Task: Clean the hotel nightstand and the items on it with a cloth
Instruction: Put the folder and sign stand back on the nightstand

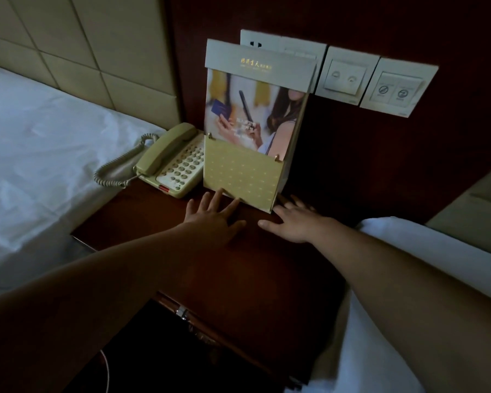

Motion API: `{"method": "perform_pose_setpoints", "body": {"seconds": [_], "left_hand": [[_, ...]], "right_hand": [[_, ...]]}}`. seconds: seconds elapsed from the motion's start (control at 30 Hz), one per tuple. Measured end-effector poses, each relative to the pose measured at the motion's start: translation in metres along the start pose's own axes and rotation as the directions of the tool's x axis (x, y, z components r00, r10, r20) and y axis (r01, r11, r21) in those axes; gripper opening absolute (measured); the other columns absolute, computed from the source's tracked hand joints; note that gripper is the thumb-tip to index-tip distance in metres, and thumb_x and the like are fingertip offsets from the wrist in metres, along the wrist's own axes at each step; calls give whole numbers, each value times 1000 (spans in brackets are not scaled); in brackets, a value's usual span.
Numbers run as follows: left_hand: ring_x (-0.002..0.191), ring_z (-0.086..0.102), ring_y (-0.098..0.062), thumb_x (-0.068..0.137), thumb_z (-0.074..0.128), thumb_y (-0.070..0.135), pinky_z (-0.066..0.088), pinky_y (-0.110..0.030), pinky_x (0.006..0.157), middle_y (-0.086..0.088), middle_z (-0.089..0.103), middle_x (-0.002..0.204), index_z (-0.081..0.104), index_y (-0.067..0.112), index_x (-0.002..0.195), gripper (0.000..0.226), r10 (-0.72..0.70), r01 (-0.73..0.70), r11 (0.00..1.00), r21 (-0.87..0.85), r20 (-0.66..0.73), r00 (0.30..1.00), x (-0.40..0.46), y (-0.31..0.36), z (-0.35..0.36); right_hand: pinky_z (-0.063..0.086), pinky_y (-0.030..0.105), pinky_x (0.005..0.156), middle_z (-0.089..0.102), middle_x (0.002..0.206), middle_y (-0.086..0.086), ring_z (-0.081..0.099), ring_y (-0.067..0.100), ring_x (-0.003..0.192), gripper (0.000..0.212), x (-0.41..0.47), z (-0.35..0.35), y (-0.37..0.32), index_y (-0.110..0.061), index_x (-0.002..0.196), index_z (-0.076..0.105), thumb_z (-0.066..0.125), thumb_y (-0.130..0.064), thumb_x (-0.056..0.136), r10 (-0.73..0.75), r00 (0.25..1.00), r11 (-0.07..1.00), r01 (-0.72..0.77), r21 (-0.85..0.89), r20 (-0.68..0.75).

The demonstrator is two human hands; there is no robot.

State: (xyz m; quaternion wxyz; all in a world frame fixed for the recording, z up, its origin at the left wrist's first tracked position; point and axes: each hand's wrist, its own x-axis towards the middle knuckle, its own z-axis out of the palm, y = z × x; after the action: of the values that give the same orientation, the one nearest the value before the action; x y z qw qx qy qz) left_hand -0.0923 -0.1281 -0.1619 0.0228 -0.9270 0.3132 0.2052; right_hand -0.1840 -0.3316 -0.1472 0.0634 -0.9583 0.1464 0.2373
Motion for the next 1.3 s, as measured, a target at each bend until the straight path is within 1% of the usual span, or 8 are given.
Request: {"method": "perform_pose_setpoints", "body": {"seconds": [0.23, 0.37, 0.43, 0.53, 0.73, 0.9, 1.13, 1.3], "left_hand": [[154, -17, -33, 95, 20, 77, -5, -63, 121, -1, -27, 166, -11, 49, 155, 74, 16, -15, 1000, -22, 33, 999, -7, 14, 8], [154, -18, -33, 95, 22, 76, -5, -64, 121, -2, -26, 166, -11, 50, 155, 73, 44, -43, 999, -19, 37, 998, -22, 25, 1], [154, -18, -33, 95, 23, 75, -4, -65, 120, -2, -26, 166, -12, 50, 154, 74, 66, -66, 998, -17, 24, 998, -35, 31, -2], [153, -19, -34, 96, 25, 74, -3, -66, 120, -3, -28, 165, -15, 50, 154, 74, 93, -94, 996, 8, 29, 995, -61, 47, -10], [153, -19, -34, 96, 25, 73, -2, -66, 119, -3, -29, 165, -14, 47, 155, 76, 133, -133, 990, 49, 0, 991, -147, 100, -18], [154, -16, -34, 95, 24, 74, -2, -66, 120, -1, -26, 166, -8, 42, 158, 78, 152, -153, 988, 39, 10, 988, -228, 152, -2], [155, -12, -33, 97, 29, 72, 1, -64, 120, -1, -23, 167, 3, 37, 161, 77, 208, -210, 977, 36, 56, 977, -310, 227, 37], [155, -11, -36, 98, 33, 69, 2, -67, 120, -3, -22, 168, 15, 38, 159, 72, 239, -246, 968, 43, 112, 964, -336, 263, 65]], "right_hand": [[8, 56, 124, -4, 171, -1, -8, 28, 156, 85, 3, -4, 1, -34, 161, 15, 31, -80, 92, -12, 1000, 1000, 12, 10, -5], [7, 52, 125, -10, 170, -5, -9, 28, 156, 93, -13, 4, 2, -33, 162, 4, 43, -77, 90, 25, 998, 991, -16, 136, -63], [6, 51, 124, -12, 170, -7, -10, 26, 156, 96, -33, 8, 3, -34, 162, -3, 43, -77, 90, 27, 998, 990, -19, 138, -61], [3, 49, 123, -13, 170, -8, -11, 24, 156, 94, -77, 12, 9, -35, 161, -8, 41, -76, 92, 30, 997, 996, -24, 82, -77], [8, 47, 125, -11, 170, -1, -7, 30, 156, 91, -199, 23, 32, -30, 162, -4, 38, -74, 95, 79, 991, 987, -62, 147, -110], [11, 48, 124, -9, 171, 1, -4, 32, 156, 88, -302, 50, 62, -27, 162, -5, 37, -71, 98, 123, 990, 986, -113, 124, -75], [14, 46, 124, -6, 170, -2, -5, 29, 156, 89, -416, 106, 105, -26, 163, 8, 45, -71, 95, 269, 962, 942, -254, 219, -39], [28, 50, 118, 14, 165, 0, 15, 33, 149, 87, -456, 143, 123, -32, 157, 27, 51, -74, 85, 296, 953, 922, -266, 281, -71]]}}
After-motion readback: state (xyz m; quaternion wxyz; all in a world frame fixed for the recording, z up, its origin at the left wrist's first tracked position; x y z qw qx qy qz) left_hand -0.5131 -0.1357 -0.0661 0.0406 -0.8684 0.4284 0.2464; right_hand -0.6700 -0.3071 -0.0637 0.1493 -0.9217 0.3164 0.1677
